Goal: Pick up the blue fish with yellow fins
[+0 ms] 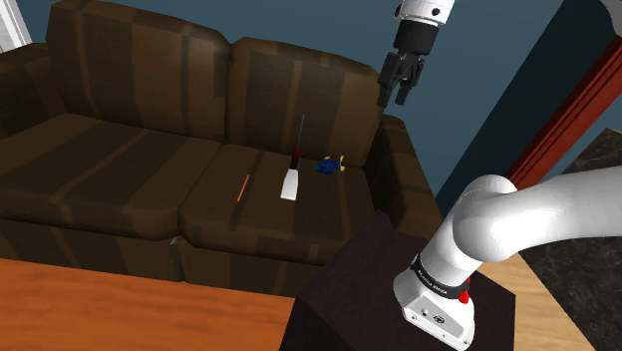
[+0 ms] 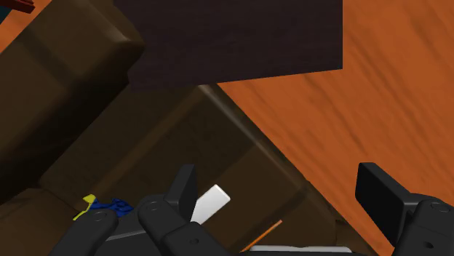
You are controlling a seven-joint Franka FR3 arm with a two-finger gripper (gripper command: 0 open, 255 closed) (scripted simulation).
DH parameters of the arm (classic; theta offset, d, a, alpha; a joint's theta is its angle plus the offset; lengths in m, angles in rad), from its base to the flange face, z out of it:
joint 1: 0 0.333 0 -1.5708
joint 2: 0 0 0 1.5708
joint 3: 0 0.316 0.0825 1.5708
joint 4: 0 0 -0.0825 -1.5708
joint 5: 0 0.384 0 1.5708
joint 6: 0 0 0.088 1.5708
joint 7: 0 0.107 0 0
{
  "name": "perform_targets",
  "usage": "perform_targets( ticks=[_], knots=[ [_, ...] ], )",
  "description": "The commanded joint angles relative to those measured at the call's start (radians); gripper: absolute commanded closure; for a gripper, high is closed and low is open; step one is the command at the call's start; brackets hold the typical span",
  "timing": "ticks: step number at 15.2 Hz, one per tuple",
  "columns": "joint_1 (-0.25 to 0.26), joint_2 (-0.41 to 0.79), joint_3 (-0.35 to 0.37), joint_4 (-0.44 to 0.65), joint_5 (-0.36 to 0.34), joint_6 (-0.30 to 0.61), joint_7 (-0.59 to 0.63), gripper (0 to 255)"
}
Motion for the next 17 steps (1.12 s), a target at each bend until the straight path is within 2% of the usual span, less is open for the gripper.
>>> perform_targets(
  ticks=[1, 9, 17],
  knots=[
    [0.000, 0.000, 0.000, 0.000, 0.000, 0.000, 0.000, 0],
    [-0.035, 0.073, -0.070, -0.172, -0.080, 0.263, -0.079, 0],
    [-0.072, 0.244, -0.150, -0.261, -0.147, 0.545, -0.148, 0]
  ],
)
